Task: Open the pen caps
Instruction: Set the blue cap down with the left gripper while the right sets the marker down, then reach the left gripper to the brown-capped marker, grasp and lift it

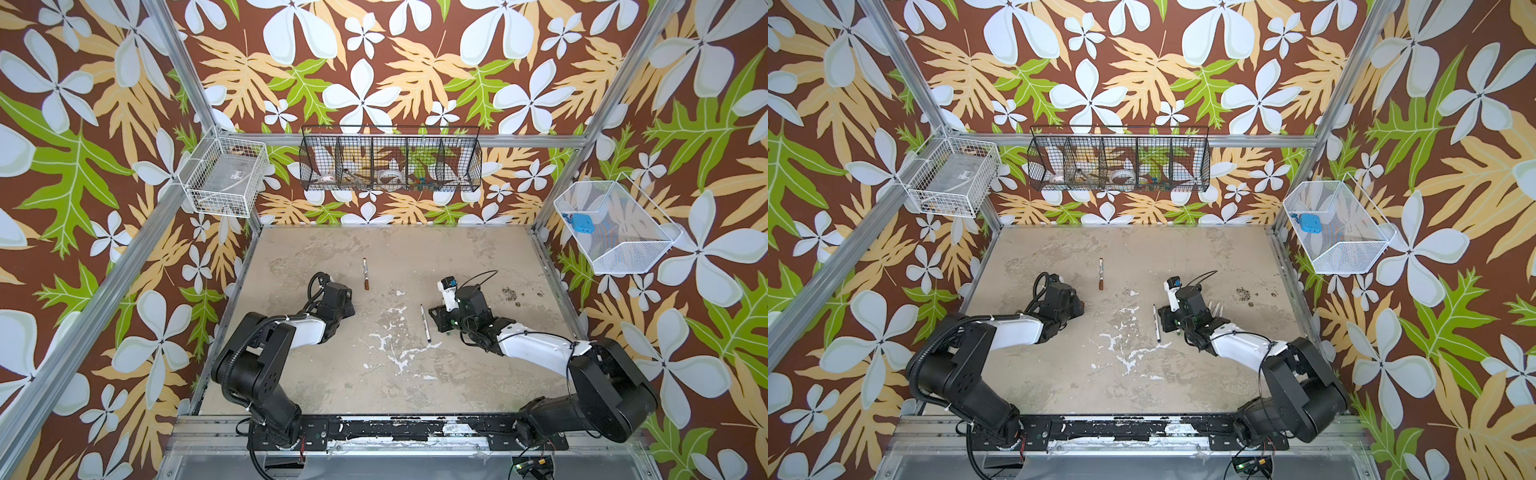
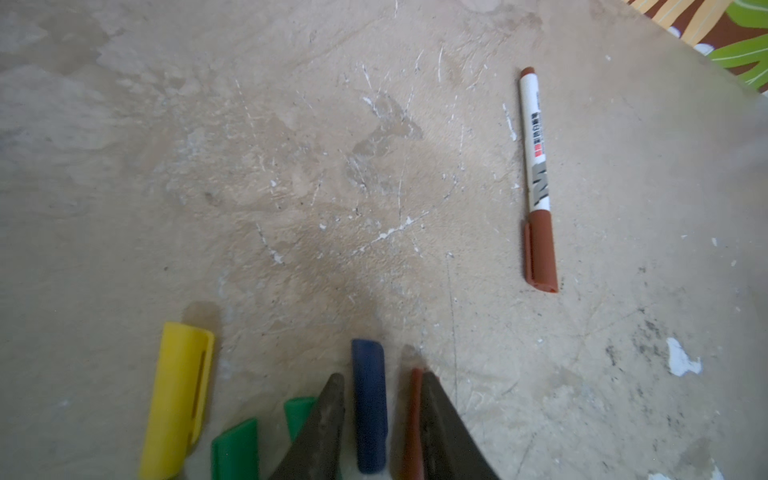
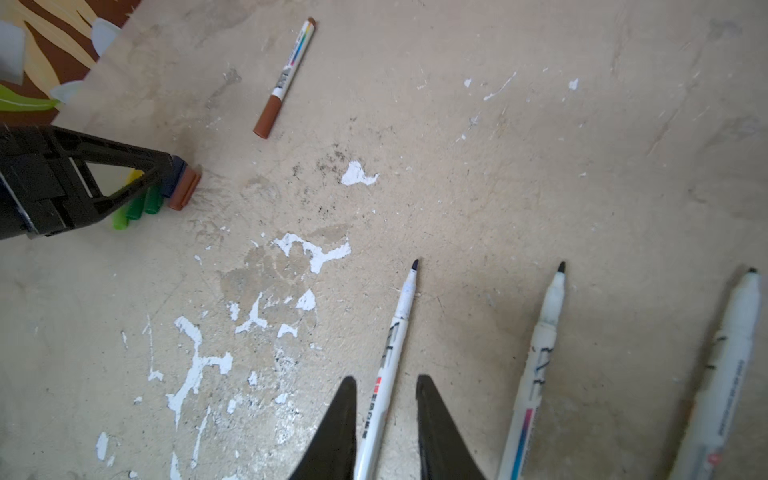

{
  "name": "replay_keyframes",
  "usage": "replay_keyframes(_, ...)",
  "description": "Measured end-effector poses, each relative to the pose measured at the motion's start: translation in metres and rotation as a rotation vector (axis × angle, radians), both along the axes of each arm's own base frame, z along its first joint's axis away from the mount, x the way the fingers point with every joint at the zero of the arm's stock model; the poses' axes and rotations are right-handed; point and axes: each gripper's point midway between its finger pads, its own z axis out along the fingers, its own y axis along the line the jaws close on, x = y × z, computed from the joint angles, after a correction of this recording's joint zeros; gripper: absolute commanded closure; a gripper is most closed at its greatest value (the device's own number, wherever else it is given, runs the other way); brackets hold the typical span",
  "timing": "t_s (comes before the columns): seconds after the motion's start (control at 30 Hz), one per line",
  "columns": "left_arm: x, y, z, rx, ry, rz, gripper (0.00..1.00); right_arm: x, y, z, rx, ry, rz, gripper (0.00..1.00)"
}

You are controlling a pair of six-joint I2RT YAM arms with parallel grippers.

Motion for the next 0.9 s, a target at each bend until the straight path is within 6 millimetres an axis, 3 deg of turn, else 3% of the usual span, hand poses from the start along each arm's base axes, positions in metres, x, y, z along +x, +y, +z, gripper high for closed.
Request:
replay_keyframes(0.13,-0.008,-0.005,0.024,-0.008,-0.092,-0.037,0.61,-0.004,-0.002,0.014,0.028,-0.050,0.000,0.73)
replay_keyframes(0.4,-0.016,-0.056,0.070,0.015,-0.273,-0.242,0.52,-0.006,-0.002,0.030,0.063,-0.104,0.005,0.71)
replay_keyframes(0.63,0.035,-0.076,0.086,0.045,-0.253,-0.214,0.50,-0.007,-0.001,0.034,0.078,-0.114,0.016,0.70)
replay_keyframes(0.9,0.086,-0.092,0.056,0.127,-0.104,-0.160,0.52,-0.003,0.007,0.033,0.081,-0.093,0.034,0.70)
